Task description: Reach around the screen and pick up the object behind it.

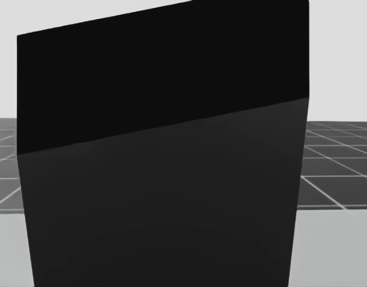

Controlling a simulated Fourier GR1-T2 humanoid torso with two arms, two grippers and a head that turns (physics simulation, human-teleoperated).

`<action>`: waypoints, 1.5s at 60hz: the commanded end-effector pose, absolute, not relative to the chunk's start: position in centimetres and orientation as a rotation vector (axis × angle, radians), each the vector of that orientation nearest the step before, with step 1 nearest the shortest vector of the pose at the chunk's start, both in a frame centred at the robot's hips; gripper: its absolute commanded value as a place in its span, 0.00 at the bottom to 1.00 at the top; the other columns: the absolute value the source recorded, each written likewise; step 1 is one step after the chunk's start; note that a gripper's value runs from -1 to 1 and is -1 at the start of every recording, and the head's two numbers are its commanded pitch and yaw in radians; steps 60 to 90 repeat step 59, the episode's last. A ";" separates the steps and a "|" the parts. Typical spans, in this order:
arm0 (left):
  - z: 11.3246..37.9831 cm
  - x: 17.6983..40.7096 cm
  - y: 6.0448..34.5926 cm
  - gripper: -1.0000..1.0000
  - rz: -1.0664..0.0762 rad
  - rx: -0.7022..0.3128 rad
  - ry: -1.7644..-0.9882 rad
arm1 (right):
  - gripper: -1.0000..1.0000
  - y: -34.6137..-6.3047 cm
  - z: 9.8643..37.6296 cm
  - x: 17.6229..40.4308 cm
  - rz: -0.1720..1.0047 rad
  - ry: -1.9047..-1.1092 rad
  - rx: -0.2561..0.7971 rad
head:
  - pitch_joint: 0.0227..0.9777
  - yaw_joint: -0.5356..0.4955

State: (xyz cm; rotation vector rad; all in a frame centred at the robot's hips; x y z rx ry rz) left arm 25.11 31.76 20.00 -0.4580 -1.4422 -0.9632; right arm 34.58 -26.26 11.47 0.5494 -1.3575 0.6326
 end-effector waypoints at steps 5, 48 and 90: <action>20.1 25.2 31.9 0.00 -0.958 -0.449 -1.448 | 1.00 -30.8 13.9 34.6 0.532 -1.456 0.401 | 0.21 0.48; 20.1 25.3 31.9 0.00 -0.952 -0.430 -1.453 | 1.00 -41.4 30.3 32.9 0.149 -1.886 0.045 | 0.21 0.50; 20.1 25.3 32.0 0.00 -0.951 -0.428 -1.454 | 1.00 -41.1 36.3 30.4 0.073 -2.040 0.026 | 0.21 0.50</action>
